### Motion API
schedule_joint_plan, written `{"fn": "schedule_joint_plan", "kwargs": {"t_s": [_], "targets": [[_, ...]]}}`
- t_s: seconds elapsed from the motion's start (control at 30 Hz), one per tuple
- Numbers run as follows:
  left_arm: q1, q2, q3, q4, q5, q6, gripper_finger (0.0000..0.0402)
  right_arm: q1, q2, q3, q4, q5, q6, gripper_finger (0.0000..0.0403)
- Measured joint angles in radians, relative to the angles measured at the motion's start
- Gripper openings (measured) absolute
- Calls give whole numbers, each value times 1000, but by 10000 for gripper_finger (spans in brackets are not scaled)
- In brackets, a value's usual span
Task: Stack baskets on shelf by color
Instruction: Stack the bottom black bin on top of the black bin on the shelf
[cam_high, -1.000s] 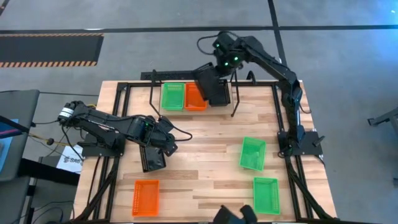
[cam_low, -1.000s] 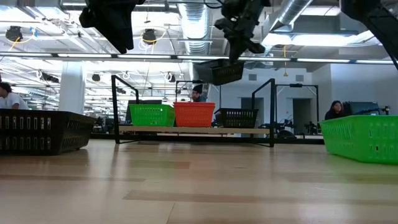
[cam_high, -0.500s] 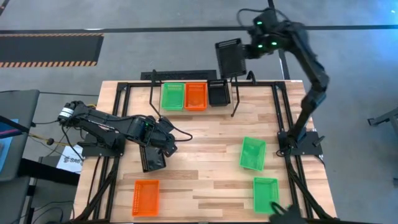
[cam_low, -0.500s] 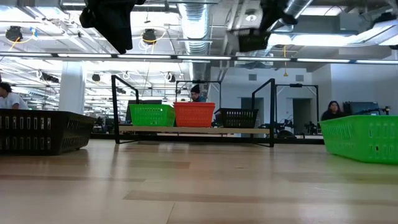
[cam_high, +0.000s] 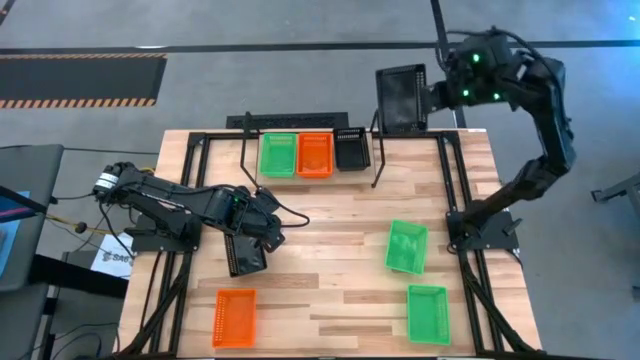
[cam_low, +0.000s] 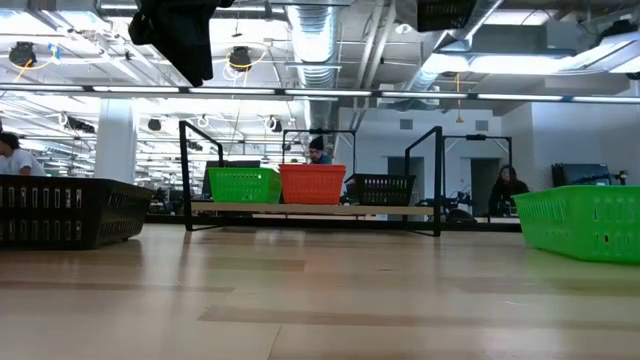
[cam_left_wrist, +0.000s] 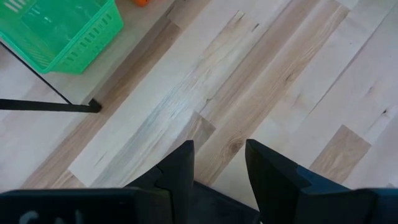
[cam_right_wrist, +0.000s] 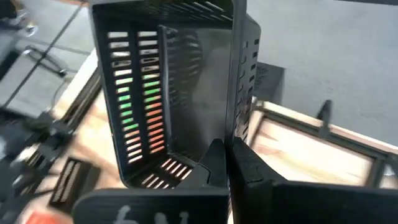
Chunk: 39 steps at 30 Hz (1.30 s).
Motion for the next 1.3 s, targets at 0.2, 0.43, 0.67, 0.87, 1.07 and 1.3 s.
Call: {"fn": "schedule_joint_plan", "kwargs": {"t_s": [0.2, 0.43, 0.67, 0.87, 1.07, 1.3], "targets": [[0, 0, 0, 0, 0, 1, 132, 218, -19, -115, 0, 155, 84, 1], [0, 0, 0, 0, 0, 29, 132, 353, -202, -520, 168, 230, 252, 1], [0, 0, 0, 0, 7, 30, 132, 429, -404, -904, 647, 204, 343, 1], [0, 0, 0, 0, 9, 32, 132, 387, -388, -1034, 766, 111, 348, 1], [0, 0, 0, 0, 9, 24, 132, 247, -285, -1049, 778, -29, 314, 1], [0, 0, 0, 1, 9, 5, 132, 96, -153, -1048, 979, -256, 220, 1]]}}
